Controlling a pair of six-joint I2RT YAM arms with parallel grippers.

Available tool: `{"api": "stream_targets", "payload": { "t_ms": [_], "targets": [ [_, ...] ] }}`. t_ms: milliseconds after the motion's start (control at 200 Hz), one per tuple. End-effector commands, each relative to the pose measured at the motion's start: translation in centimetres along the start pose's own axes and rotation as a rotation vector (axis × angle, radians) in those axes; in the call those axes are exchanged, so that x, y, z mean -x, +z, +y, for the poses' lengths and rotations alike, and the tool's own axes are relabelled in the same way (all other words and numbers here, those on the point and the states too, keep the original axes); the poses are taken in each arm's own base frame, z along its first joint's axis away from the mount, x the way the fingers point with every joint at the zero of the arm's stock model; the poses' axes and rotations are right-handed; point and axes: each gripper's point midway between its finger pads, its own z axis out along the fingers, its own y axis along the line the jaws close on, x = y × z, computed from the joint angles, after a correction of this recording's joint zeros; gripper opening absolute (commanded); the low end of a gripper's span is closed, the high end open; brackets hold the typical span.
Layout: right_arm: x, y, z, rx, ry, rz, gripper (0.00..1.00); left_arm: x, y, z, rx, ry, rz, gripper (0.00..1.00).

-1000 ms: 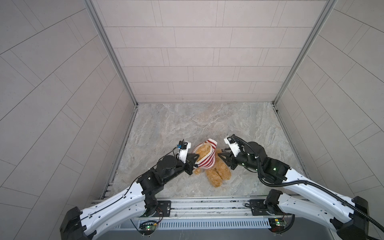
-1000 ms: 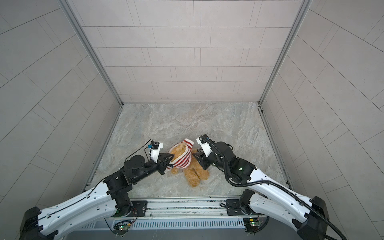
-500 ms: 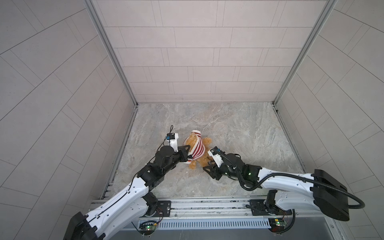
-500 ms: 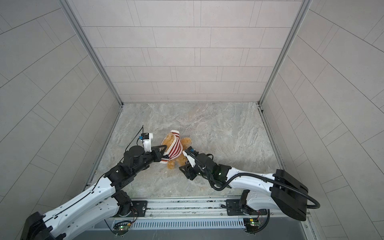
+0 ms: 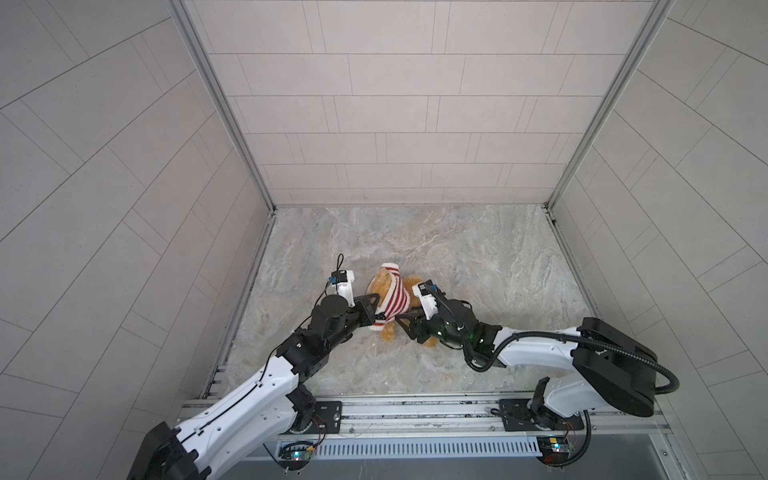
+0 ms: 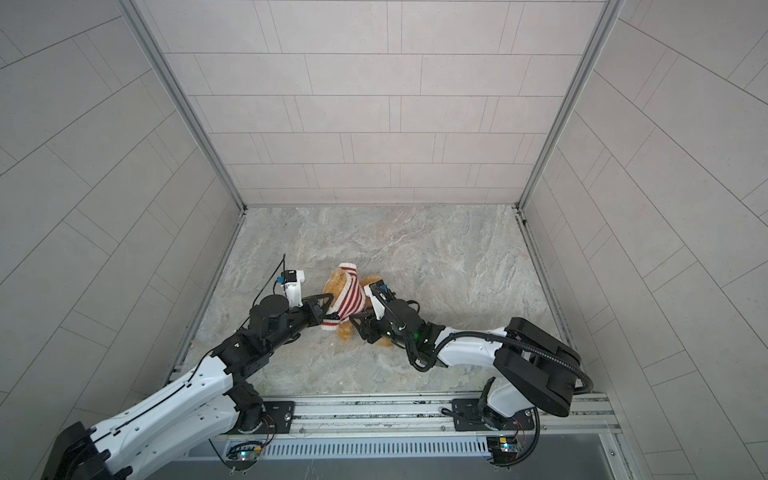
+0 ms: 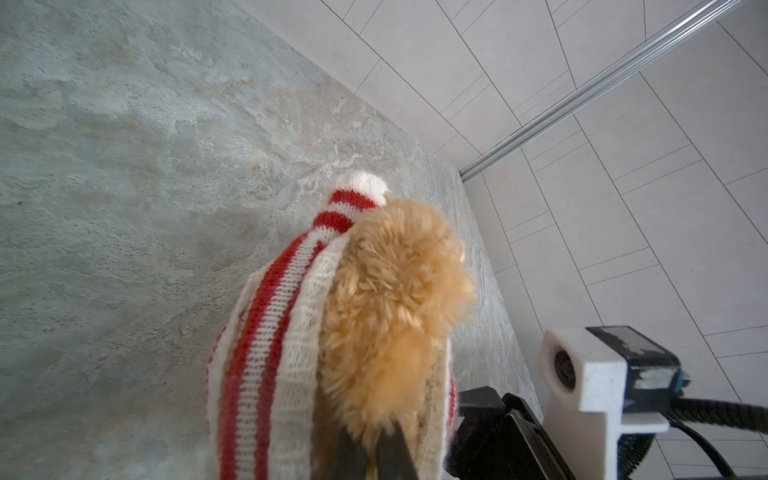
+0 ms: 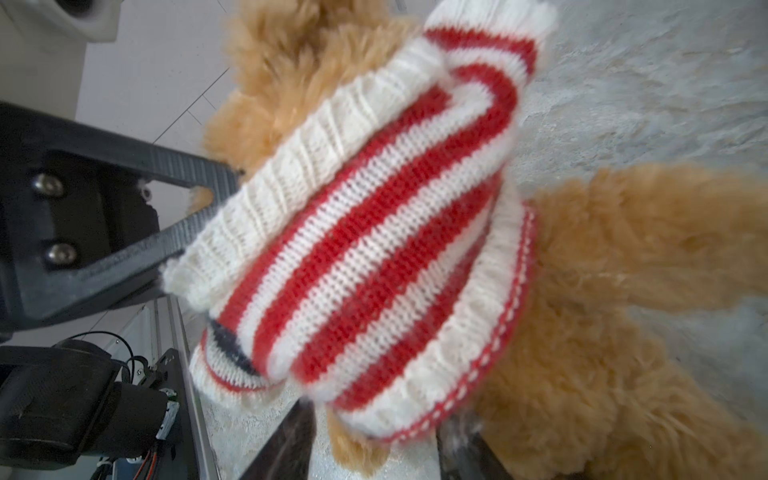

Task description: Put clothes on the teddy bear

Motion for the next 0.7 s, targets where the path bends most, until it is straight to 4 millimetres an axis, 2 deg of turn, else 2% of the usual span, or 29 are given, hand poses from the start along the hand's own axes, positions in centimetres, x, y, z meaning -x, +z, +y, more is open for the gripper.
{"api": "stream_targets", "payload": {
  "t_ms": [0, 110, 260, 420, 536, 551, 696],
  "targets": [
    [2.2, 0.6, 1.0, 0.064, 0.065, -0.073, 0.49, -0.3, 0.1, -0.5, -0.038, -0.021, 0.009, 0.0],
    [2.5, 0.9, 1.4, 0.088, 0.072, -0.078, 0.42, -0.2, 0.1, -0.9, -0.054, -0.021, 0.015, 0.0],
    [2.0, 1.0, 1.2, 0.083, 0.068, -0.06, 0.21, 0.1, 0.0, -1.0, -0.058, -0.031, 0.008, 0.0],
    [0.1, 0.7, -0.7, 0.016, 0.092, -0.028, 0.07, 0.9, -0.2, -0.6, -0.065, -0.068, -0.012, 0.0],
    [-1.8, 0.4, -2.6, -0.047, 0.119, 0.002, 0.01, 1.6, -0.4, 0.6, -0.096, -0.151, -0.033, 0.0],
    [-2.0, 0.4, -2.8, -0.054, 0.123, 0.008, 0.0, 2.2, -0.5, 1.3, -0.081, -0.165, -0.054, 0.0],
    [-3.7, -0.1, -4.6, -0.124, 0.15, 0.036, 0.0, 2.9, -1.0, 2.2, -0.074, -0.182, -0.076, 0.0]
  ]
}}
